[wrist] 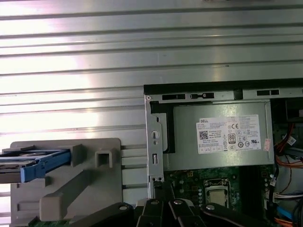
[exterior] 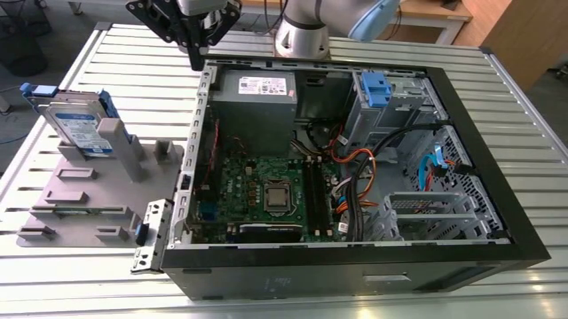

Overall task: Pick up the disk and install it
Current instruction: 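Reach for the disk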

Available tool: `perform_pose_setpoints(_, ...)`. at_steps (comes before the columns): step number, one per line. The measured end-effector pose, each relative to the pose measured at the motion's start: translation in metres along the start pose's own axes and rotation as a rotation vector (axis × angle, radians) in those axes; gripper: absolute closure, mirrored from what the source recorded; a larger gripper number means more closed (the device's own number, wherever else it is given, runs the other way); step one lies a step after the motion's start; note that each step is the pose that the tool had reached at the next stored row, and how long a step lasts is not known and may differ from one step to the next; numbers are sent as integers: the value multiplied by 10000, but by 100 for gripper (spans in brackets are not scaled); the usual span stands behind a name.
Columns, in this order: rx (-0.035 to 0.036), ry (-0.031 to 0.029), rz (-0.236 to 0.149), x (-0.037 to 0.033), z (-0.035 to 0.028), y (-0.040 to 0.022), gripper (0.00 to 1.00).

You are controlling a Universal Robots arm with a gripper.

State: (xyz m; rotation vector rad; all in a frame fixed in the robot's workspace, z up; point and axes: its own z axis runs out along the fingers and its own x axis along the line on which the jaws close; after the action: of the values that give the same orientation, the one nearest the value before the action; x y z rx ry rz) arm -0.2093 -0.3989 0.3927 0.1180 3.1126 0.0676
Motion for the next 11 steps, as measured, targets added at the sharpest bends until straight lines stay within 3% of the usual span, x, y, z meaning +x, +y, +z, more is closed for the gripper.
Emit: perform_pose_setpoints(11, 0, -1, -1, 285, -1, -22, 89)
